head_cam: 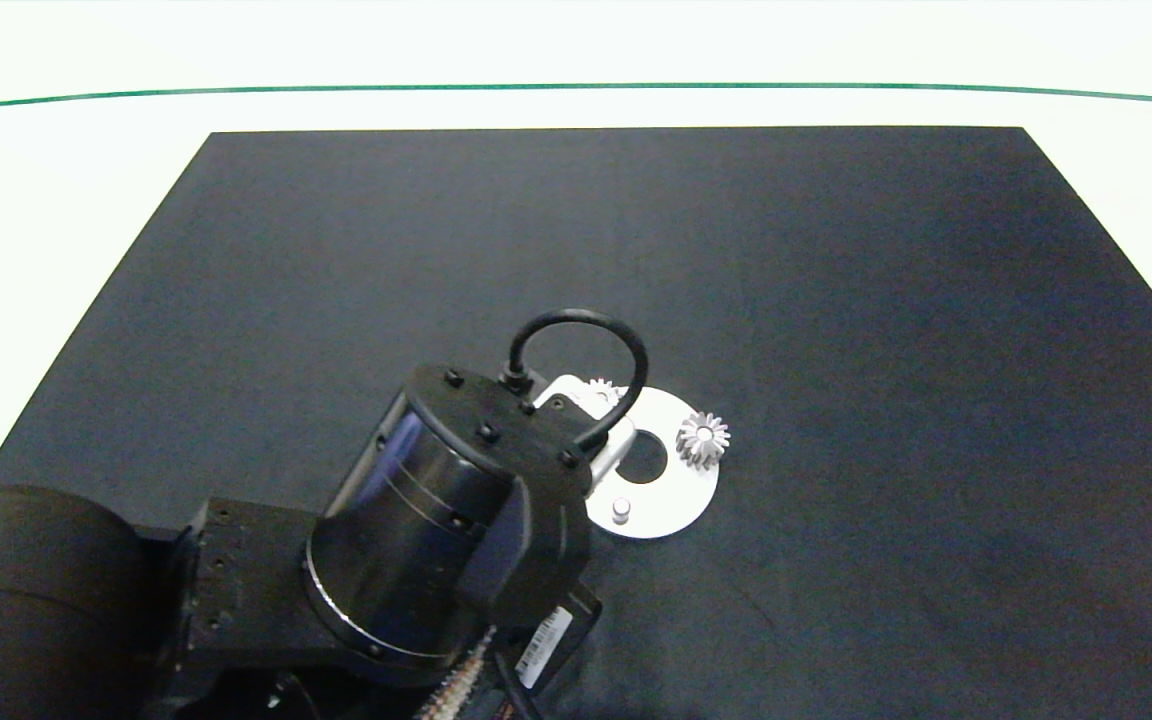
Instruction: Remove an incorrectly installed larger gear and replace it with the correct smaller gear
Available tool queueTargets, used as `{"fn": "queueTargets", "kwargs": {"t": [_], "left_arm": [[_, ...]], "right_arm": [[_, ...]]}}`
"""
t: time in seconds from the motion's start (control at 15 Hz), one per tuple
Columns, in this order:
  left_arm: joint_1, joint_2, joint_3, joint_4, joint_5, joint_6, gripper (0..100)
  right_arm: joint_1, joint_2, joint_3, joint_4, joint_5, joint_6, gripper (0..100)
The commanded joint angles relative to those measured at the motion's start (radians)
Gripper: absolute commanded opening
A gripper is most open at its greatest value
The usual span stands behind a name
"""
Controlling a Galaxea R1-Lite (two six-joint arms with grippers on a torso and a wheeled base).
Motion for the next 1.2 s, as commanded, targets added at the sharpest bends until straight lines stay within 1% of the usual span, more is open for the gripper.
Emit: {"fn": "queueTargets", "kwargs": {"t": [0.07,0.13,0.27,0.4,0.53,0.67,0.8,0.93,1.2], "left_arm": [[-0.039,0.115,-0.044,-0.002,0.006,0.008,16],[-0.045,0.128,-0.062,0.0,0.006,0.008,16],[-0.043,0.161,-0.091,0.0,0.006,0.008,16],[-0.036,0.182,-0.111,0.0,0.005,0.013,16],[-0.009,0.191,-0.124,0.002,0.006,0.057,16],[0.024,0.199,-0.156,0.009,0.005,0.069,16],[0.043,0.199,-0.194,0.075,0.005,0.071,16],[0.044,0.201,-0.222,0.135,0.006,0.06,16],[0.038,0.214,-0.246,0.135,0.005,0.059,16]], "right_arm": [[-0.002,0.0,-0.002,0.002,0.004,-0.003,100],[-0.002,-0.001,0.0,0.002,0.002,-0.003,100],[0.0,-0.007,-0.002,0.023,0.002,-0.003,100],[0.0,-0.011,-0.002,0.025,0.004,-0.003,100],[0.0,-0.012,-0.005,0.025,0.004,-0.001,100],[0.0,-0.02,-0.003,0.031,0.002,-0.001,100],[0.0,-0.021,-0.005,0.036,0.002,-0.001,100],[0.0,-0.021,-0.003,0.036,0.002,-0.001,100],[0.0,-0.021,-0.003,0.036,0.002,-0.001,100]]}}
